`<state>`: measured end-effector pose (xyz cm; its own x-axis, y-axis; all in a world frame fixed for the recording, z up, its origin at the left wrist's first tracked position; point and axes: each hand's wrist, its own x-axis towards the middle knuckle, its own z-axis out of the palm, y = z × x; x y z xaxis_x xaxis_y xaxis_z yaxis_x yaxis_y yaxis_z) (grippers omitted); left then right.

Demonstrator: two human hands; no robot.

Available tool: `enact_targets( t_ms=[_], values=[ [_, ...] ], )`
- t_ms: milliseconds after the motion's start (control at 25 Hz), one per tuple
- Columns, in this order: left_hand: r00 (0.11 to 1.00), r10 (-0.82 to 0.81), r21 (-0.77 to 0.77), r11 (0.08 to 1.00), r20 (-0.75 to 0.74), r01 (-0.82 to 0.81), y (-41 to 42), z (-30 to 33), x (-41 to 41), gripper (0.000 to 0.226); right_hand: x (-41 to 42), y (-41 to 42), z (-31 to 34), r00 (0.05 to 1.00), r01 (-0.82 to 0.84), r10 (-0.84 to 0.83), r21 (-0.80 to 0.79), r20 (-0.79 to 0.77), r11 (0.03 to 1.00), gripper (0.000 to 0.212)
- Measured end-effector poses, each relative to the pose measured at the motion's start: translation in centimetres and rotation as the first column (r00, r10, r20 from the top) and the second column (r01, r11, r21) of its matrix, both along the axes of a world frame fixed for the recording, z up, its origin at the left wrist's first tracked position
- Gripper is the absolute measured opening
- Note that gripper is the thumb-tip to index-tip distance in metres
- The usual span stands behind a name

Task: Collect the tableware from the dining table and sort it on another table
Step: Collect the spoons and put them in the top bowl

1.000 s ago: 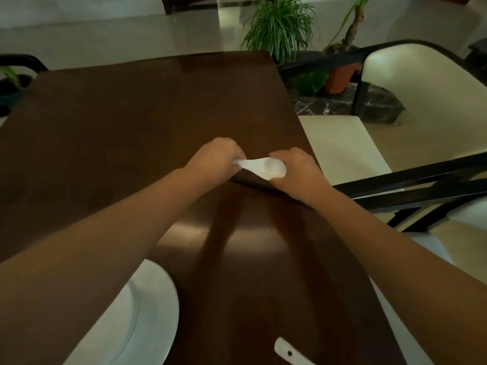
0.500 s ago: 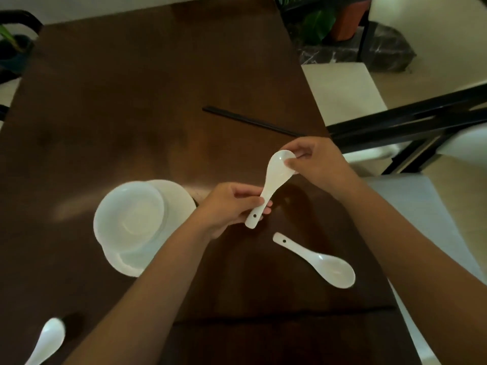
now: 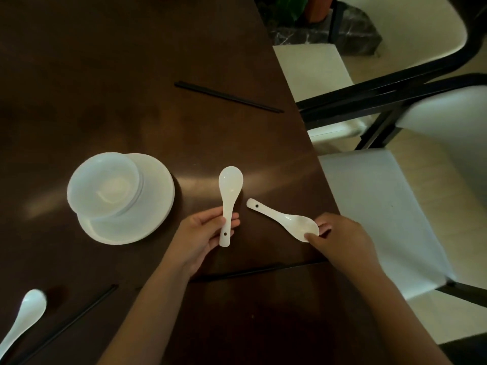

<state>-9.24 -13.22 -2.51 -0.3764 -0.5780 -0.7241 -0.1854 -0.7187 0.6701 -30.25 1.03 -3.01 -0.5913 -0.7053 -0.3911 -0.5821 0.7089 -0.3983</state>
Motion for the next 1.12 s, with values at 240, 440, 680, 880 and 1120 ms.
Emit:
enact_targets(
  t_ms=[240,440,680,880,1120],
  values=[
    [0.998,0.006,-0.052,0.999,0.061,-0.003,0.5,0.1,0.4,0.030,-1.6,-0.3,2.7,0.958,0.265,-0.193,-0.398,0.210,0.878,0.016],
    [0.995,-0.085,-0.080,0.993,0.058,0.089,1.1,0.7,0.8,0.029,0.0,-5.0,5.4,0.940,0.036,0.123,-0.450,0.319,0.892,0.014],
    [0.982,-0.191,-0.101,0.976,0.008,0.191,1.3,1.4,1.8,0.024,2.9,-10.1,4.7,0.918,-0.143,0.273,-0.400,0.288,0.905,0.016],
    [0.980,-0.160,-0.022,0.987,-0.119,0.158,1.5,2.3,3.0,0.026,4.2,-11.2,3.8,0.887,-0.095,0.272,-0.429,0.373,0.898,0.010],
    [0.978,-0.060,0.030,0.997,-0.202,0.067,2.4,3.5,6.3,0.023,8.0,-12.0,3.8,0.896,-0.110,0.287,-0.458,0.338,0.882,0.029]
  ],
)
